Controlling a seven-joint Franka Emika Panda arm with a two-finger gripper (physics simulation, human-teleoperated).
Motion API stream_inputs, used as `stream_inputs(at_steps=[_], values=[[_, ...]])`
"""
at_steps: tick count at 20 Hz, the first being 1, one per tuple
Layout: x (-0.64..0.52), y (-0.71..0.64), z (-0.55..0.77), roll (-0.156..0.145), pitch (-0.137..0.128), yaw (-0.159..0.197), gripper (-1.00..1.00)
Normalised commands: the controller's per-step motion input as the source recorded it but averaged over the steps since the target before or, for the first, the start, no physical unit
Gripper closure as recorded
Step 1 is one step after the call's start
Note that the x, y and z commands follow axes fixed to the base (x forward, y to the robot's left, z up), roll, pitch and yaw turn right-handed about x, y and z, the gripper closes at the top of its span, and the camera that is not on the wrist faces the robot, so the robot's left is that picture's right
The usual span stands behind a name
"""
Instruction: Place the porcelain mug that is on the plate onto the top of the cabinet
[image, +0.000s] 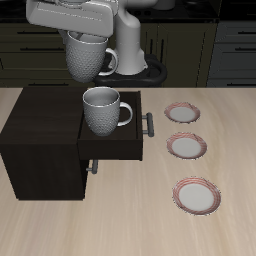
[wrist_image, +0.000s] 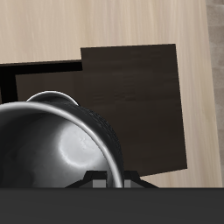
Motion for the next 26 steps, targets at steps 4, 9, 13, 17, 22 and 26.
stream_inputs(at_steps=[4, 9, 13, 17, 22, 26], values=[[0.00, -0.61, 0.07, -0.097, -0.011, -0.056, 1.00], [0.03, -0.38, 0.03, -0.070, -0.006, -0.026, 1.00], [0.05, -0.08, -0.25, -0.039, 0.014, -0.021, 1.00], [0.08, -0.14, -0.28, -0.069, 0.013, -0.029, 1.00], [0.04, -0.06, -0.21, -0.048, 0.020, -0.025, 1.00], [0.11, -0.05, -0.37, -0.050, 0.052, 0.000, 1.00]])
